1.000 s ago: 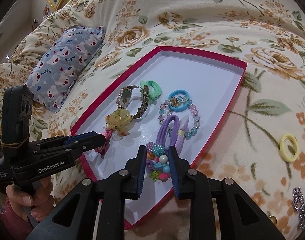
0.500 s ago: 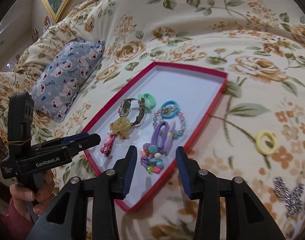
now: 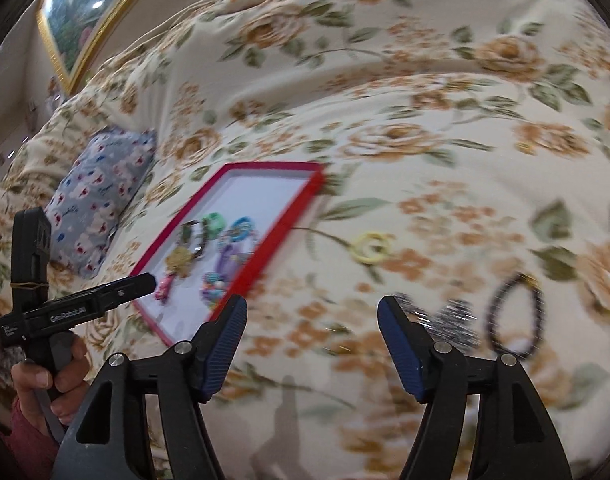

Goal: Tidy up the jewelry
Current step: 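Move both open tools back to the gold ring and black bracelet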

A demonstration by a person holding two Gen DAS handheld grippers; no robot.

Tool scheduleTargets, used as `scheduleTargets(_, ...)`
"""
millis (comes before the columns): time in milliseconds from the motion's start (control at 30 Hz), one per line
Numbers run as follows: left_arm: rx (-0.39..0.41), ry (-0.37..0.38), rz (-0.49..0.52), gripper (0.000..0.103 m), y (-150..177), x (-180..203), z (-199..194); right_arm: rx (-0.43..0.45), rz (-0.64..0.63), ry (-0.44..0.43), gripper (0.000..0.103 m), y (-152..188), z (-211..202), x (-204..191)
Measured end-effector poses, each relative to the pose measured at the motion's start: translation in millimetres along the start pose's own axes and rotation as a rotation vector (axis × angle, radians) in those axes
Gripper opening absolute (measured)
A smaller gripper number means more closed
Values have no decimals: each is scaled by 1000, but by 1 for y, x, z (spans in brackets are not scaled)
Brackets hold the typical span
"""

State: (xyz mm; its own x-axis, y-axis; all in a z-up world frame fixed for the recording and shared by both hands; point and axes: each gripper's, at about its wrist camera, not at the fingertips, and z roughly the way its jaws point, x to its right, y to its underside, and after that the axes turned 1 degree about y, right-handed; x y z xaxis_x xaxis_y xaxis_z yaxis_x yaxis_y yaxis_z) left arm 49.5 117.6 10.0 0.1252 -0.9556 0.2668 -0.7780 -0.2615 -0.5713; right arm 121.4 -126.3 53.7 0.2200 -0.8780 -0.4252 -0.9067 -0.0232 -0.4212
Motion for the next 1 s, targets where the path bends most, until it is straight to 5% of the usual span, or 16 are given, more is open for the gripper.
scheduleTargets(467,-49,55,105,70,1,49,17,56,147,153,70,23,-47,79)
scheduleTargets(1000,-112,107,231,70,4,103,57,43,151,194,69,27,-43,97)
